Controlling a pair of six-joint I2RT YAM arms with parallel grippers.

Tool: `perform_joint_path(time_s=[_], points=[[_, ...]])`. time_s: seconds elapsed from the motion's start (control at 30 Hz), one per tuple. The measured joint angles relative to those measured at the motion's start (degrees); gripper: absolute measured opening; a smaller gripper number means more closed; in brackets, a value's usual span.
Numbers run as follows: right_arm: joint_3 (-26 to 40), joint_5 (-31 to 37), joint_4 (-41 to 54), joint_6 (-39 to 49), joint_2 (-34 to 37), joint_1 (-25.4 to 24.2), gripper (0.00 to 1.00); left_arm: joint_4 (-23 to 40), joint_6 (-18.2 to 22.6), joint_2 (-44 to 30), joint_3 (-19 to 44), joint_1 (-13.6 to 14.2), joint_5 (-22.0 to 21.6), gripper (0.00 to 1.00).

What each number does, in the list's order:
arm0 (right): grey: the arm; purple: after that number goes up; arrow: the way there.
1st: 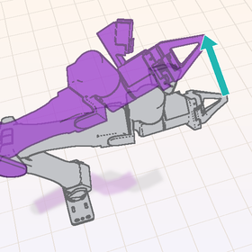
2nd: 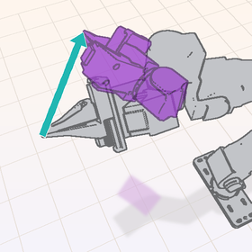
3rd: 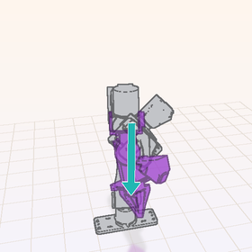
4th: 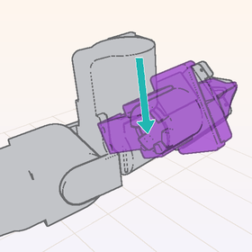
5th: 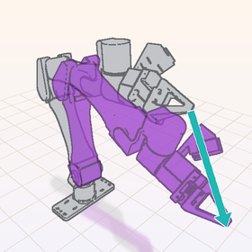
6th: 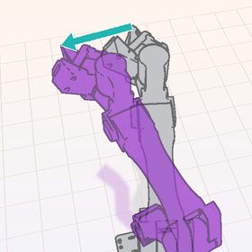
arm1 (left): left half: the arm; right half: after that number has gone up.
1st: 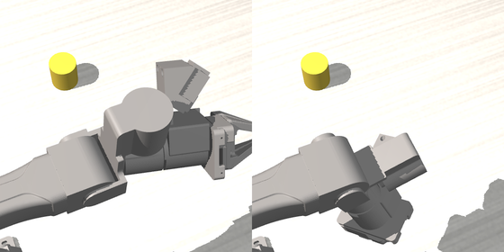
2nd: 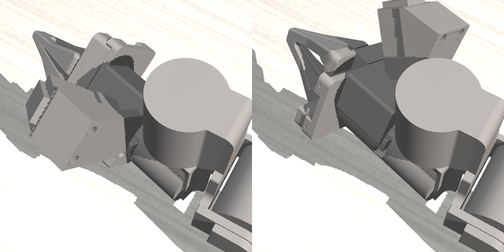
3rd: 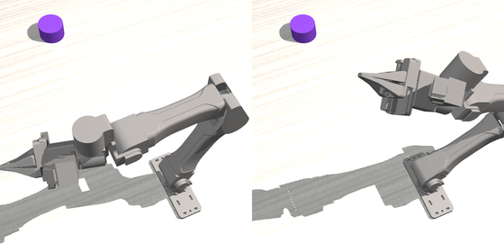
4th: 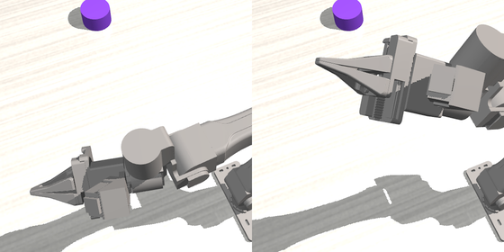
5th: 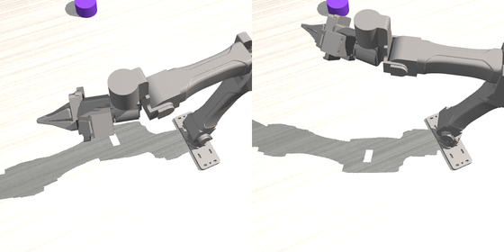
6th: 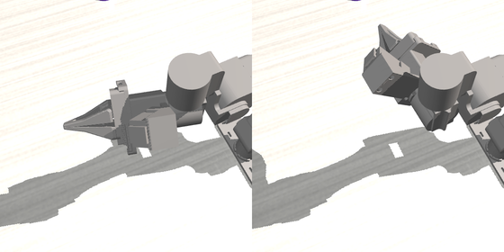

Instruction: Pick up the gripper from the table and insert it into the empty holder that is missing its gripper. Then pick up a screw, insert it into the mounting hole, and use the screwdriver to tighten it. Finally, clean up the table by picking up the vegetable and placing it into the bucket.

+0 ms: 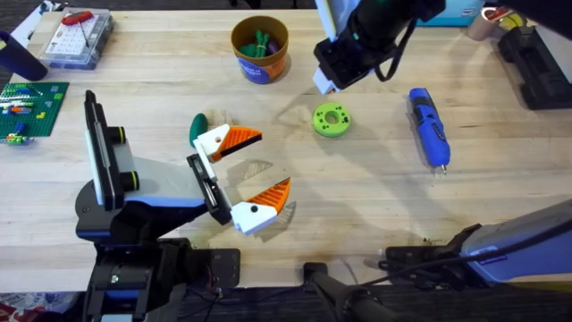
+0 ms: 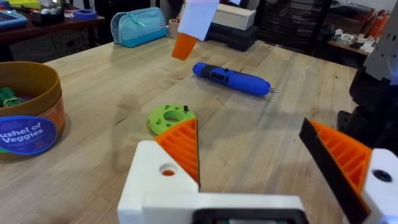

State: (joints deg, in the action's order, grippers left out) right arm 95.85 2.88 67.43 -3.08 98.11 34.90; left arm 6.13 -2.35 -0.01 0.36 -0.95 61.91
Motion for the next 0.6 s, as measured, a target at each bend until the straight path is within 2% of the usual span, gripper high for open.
perform_joint_path(time_s=[0.6], points=[[0.02,0.30,3.48,3.94,0.00,-1.44,0.003,-0.28,-0.04,0.02,0.00,0.02,0.00,0.985]])
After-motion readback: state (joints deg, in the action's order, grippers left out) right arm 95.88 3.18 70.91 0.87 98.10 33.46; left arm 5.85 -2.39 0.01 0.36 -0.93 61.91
